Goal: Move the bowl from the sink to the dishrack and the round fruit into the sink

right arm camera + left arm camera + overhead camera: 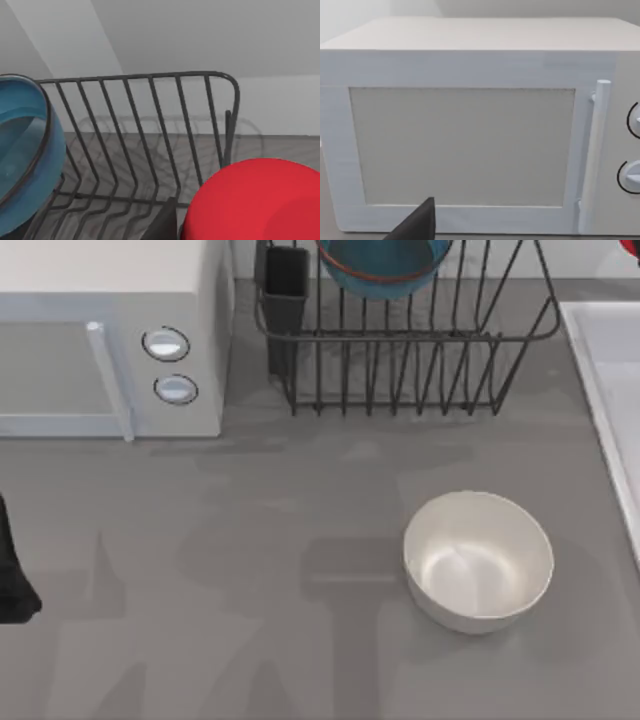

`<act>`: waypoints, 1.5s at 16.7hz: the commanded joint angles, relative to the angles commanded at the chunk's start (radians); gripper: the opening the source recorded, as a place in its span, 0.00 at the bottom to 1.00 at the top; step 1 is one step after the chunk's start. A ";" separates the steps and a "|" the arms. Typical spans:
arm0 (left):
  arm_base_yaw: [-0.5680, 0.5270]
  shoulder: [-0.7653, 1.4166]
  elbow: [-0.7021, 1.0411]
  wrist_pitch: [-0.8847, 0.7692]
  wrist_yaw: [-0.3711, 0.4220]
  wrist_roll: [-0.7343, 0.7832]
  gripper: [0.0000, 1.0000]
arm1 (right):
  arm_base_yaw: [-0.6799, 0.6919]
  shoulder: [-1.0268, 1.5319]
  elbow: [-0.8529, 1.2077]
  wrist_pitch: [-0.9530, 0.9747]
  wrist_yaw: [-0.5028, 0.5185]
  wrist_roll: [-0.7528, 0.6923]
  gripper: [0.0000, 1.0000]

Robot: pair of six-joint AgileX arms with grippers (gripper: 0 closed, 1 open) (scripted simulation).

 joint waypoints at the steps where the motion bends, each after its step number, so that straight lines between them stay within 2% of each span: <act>1: 0.000 0.000 0.000 0.000 0.000 0.000 1.00 | -0.039 -0.007 -0.028 0.039 -0.012 -0.008 0.00; 7: 0.000 0.000 0.000 0.000 0.000 0.000 1.00 | -0.268 -0.032 -0.263 0.426 -0.090 -0.091 0.00; 13: 0.000 0.000 0.000 0.000 0.000 0.000 1.00 | -0.459 -0.081 -0.505 0.756 -0.117 -0.146 0.00; 16: 0.000 0.000 0.000 0.000 0.000 0.000 1.00 | -0.494 -0.106 -0.549 0.817 -0.126 -0.153 0.00; 22: 0.000 0.000 0.000 0.000 0.000 0.000 1.00 | -0.492 -0.101 -0.548 0.821 -0.127 -0.151 0.00; 25: 0.000 0.000 0.000 0.000 0.000 0.000 1.00 | -0.490 -0.032 -0.555 0.890 -0.135 -0.151 0.00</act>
